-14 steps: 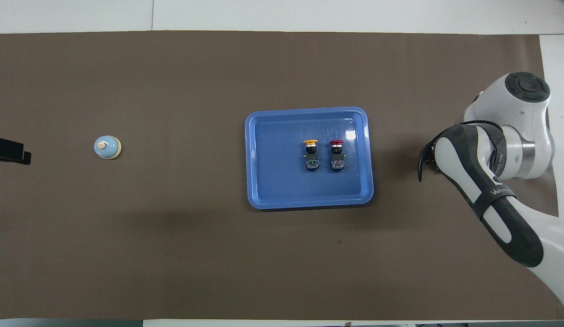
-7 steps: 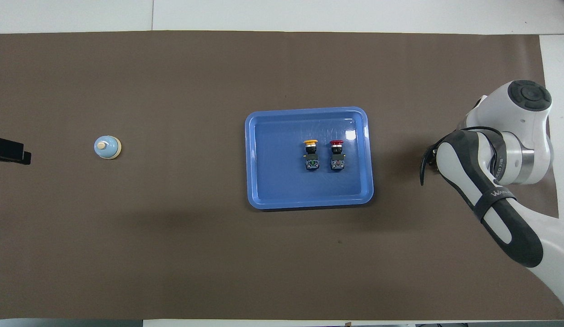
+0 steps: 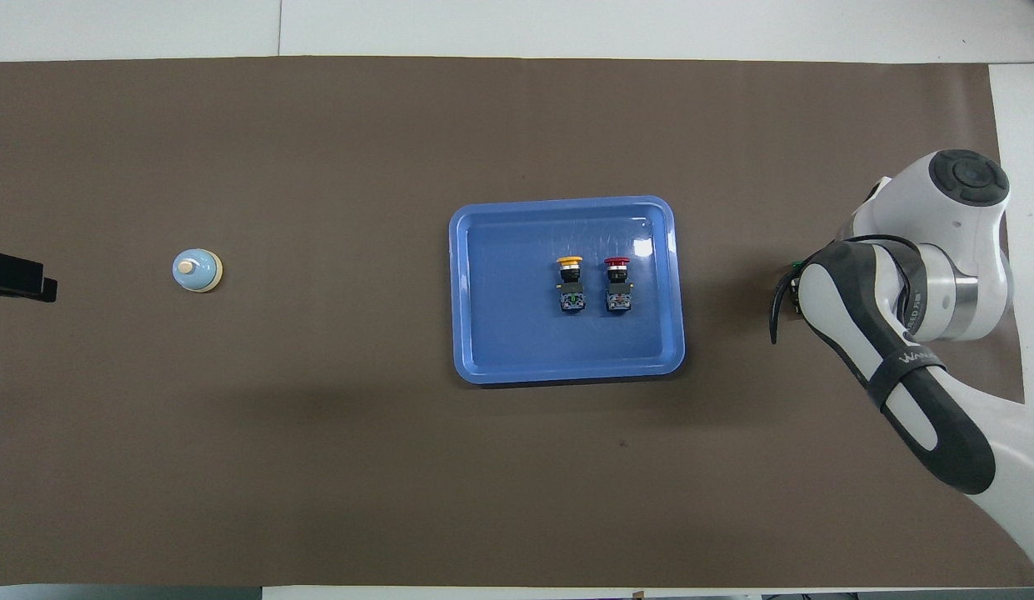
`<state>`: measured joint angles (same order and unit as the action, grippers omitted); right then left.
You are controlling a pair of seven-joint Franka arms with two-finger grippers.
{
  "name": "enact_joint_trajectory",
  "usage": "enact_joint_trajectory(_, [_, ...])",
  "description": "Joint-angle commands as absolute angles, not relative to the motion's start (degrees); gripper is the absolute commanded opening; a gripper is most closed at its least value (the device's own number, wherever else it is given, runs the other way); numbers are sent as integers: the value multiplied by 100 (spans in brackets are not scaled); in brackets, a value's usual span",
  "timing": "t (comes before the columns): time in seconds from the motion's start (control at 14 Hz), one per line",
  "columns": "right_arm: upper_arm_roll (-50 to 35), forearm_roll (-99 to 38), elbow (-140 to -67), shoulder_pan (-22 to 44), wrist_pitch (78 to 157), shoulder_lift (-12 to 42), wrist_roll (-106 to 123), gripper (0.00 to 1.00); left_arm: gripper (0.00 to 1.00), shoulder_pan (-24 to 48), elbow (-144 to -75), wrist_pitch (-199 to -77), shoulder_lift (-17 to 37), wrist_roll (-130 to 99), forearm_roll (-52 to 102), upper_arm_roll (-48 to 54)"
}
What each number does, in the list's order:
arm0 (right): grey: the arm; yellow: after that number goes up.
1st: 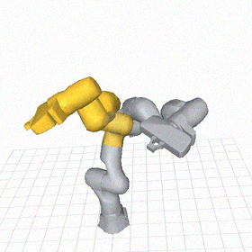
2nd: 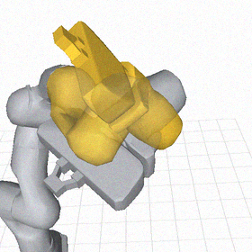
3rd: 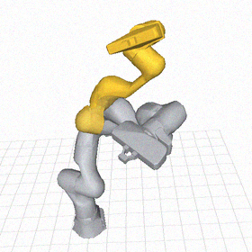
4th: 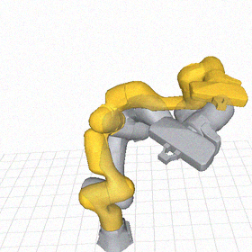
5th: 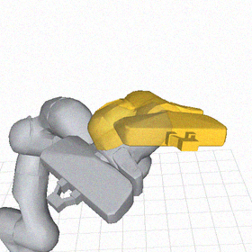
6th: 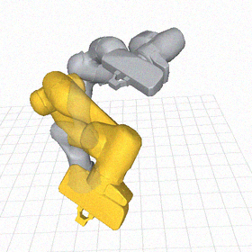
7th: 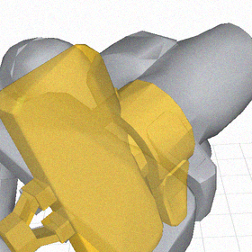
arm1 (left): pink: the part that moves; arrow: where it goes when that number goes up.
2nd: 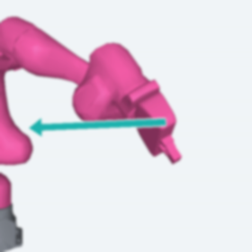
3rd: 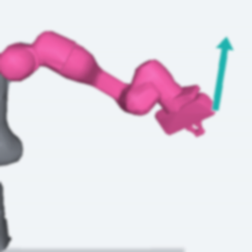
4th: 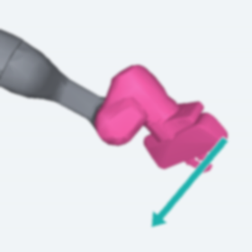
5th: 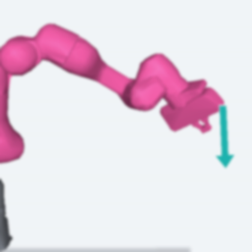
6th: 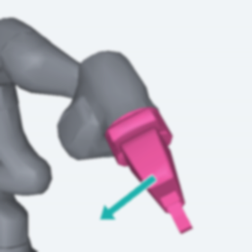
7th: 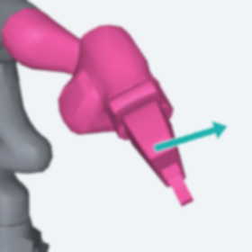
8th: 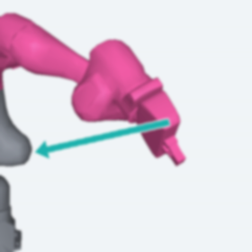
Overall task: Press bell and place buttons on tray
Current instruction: 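Grasp the green button with the right gripper, then place the green button in the tray beside the yellow one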
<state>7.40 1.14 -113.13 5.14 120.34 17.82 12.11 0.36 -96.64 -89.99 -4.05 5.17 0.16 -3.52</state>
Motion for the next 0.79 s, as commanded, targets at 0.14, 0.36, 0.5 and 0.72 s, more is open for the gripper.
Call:
enact_joint_trajectory(0.14, [659, 106, -10110, 1666, 10961, 1862, -144, 0, 100, 62, -9800, -8991, -554, 439, 97, -360])
enact_joint_trajectory(0.36, [650, -601, -9634, 2477, 11030, 2064, -1665, 0, 100, 62, -9800, -8991, -545, 439, 97, -360])
enact_joint_trajectory(0.5, [659, -1107, -9056, 2950, 11161, 2415, -2300, 0, 100, 62, -9800, -8991, -554, 439, 97, -360])
enact_joint_trajectory(0.72, [650, -1142, -8605, 3663, 11801, 2899, -3328, 0, 100, 62, -9800, -8991, -545, 439, 97, -361])
